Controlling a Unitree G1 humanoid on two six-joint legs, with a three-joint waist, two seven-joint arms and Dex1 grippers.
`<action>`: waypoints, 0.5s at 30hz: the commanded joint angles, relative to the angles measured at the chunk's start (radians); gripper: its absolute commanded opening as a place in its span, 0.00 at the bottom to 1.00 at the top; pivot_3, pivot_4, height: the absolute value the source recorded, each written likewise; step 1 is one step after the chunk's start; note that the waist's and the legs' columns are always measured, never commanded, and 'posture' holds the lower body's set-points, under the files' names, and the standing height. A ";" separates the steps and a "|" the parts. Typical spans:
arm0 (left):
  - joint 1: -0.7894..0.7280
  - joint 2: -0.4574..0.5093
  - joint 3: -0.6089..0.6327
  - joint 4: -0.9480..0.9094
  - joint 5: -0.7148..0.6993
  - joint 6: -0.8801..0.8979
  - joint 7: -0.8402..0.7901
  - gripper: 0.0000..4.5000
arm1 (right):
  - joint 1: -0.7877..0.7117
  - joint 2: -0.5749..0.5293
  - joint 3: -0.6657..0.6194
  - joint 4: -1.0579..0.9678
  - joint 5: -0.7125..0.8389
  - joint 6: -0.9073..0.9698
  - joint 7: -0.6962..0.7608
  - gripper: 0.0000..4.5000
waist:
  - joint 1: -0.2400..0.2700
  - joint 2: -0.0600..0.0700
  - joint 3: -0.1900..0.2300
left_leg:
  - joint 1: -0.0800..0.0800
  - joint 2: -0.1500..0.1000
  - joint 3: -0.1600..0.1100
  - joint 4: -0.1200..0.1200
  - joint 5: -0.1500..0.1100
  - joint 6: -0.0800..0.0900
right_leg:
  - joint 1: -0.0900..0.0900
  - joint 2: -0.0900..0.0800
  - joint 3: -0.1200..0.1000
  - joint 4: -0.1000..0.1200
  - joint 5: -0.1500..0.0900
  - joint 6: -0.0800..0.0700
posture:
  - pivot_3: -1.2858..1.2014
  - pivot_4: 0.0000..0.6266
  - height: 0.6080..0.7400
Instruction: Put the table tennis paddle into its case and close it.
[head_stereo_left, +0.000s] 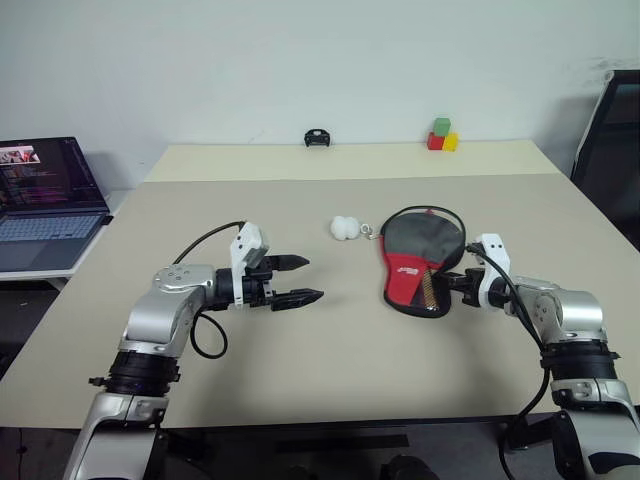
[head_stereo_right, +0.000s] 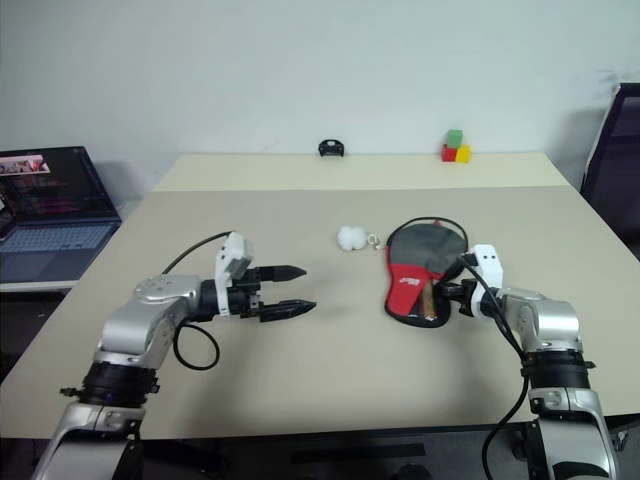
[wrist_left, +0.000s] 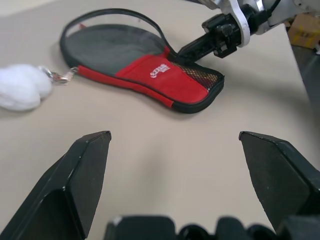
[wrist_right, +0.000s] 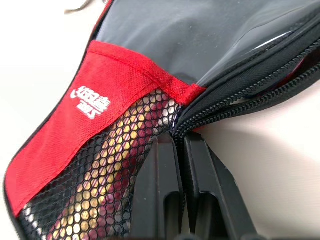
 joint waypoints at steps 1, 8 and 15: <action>0.050 0.052 0.016 -0.116 -0.060 0.040 -0.045 1.00 | 0.022 0.014 0.050 -0.124 0.067 0.063 0.051 0.00 | 0.000 0.000 0.000 | 0.000 0.000 0.000 0.000 0.000 0.000 | 0.000 0.000 0.000 0.000 0.000 0.000 | 0.52 0.24 1.00; 0.127 0.114 0.013 -0.186 -0.088 0.066 -0.068 1.00 | 0.082 0.011 0.078 -0.282 0.131 0.152 0.061 0.00 | 0.005 0.000 0.000 | 0.000 0.000 -0.001 0.000 0.000 0.000 | 0.000 0.000 -0.001 -0.001 0.000 0.000 | 0.52 0.24 1.00; 0.159 0.122 0.012 -0.230 -0.106 0.087 -0.053 1.00 | 0.176 -0.018 0.031 -0.426 0.196 0.244 0.030 0.00 | 0.016 0.000 0.000 | -0.001 0.000 -0.002 0.000 0.000 0.000 | 0.000 -0.001 -0.001 -0.002 0.000 0.000 | 0.52 0.24 1.00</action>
